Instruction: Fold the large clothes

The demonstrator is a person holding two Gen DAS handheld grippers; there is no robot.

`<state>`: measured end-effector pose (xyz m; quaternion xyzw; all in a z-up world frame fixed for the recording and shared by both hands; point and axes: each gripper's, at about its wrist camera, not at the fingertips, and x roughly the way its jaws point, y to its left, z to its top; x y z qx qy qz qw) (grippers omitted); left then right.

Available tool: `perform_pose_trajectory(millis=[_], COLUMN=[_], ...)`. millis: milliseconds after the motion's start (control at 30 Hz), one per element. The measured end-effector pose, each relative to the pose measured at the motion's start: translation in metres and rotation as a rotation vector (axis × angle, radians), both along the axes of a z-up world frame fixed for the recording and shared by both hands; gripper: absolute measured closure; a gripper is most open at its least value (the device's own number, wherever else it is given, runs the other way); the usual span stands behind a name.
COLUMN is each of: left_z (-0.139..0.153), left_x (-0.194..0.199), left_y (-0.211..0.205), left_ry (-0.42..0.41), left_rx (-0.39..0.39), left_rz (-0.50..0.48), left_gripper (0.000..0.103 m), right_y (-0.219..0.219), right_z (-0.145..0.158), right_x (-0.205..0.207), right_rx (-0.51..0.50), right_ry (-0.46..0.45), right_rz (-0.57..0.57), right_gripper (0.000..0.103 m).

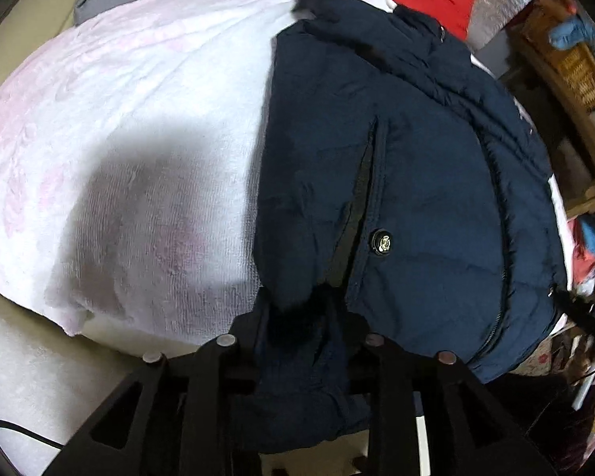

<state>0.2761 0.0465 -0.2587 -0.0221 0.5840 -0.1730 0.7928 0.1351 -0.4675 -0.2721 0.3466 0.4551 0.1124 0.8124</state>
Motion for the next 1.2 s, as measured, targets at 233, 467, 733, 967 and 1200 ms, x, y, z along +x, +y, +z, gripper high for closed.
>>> perform_pose_trajectory(millis=[233,467,733,967,1200], left_z=[0.004,0.016,-0.001,0.0,0.001], left_x=[-0.006,-0.018,-0.036,-0.035,-0.064], left_y=[-0.007,-0.031,-0.06,-0.05,-0.085], left_ry=[-0.029,-0.083,-0.059,-0.053,-0.223], left_rx=[-0.006,-0.035,0.032,0.04,0.281], left_rz=[-0.034,-0.122,-0.216,-0.117,-0.167], left_gripper=[0.09,0.096,0.091,0.041,0.04], right_y=[0.005,0.014,-0.037,-0.042,-0.03], right_z=[-0.006,0.024,0.024,0.018,0.007], right_x=[0.0,-0.005,-0.01,-0.012,-0.011], right_rx=[0.011,-0.145,-0.07,-0.016,-0.066], right_ry=[0.059,-0.084,-0.068,-0.022,0.035], right_rz=[0.042,0.036,-0.154,-0.119,-0.071], right_gripper=[0.043,0.088,0.085,0.068,0.059])
